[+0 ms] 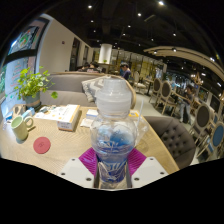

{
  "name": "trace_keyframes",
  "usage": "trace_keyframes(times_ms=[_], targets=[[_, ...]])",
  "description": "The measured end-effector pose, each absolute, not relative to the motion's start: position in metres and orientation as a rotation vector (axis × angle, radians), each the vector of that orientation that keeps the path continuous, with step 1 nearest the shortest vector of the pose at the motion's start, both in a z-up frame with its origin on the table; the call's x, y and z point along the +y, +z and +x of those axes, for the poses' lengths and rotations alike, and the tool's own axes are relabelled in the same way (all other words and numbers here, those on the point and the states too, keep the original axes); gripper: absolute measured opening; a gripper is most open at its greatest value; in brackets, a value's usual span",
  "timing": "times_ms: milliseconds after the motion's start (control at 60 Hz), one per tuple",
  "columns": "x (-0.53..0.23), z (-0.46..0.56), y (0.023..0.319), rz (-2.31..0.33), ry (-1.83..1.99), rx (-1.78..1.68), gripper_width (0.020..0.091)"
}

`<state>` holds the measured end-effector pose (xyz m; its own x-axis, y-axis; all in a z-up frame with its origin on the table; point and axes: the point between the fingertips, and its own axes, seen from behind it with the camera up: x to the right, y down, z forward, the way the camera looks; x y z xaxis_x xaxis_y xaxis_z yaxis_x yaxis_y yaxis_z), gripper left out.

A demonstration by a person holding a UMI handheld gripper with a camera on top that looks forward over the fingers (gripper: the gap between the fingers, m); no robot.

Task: Pour water

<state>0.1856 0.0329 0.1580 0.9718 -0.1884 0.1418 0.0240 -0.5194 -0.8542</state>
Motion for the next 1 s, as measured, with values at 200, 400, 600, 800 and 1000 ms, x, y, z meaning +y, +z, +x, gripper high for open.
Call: trace_keyframes(times_ms=[200, 400, 600, 800, 1000], targets=[[0.072, 0.157, 0.234, -2.009, -0.599, -0.090, 0.0366], [0.125, 0.076, 0.306, -1.847, -1.021, -0.447, 0.0368], [0.173, -0.051, 0.294, -1.600, -1.410, -1.005, 0.0364], [0.193, -0.095, 0.235, -1.370, -1.695, -1.552, 0.0365], [0.193, -0.105, 0.227, -1.267, -1.775, -1.736, 0.0364]])
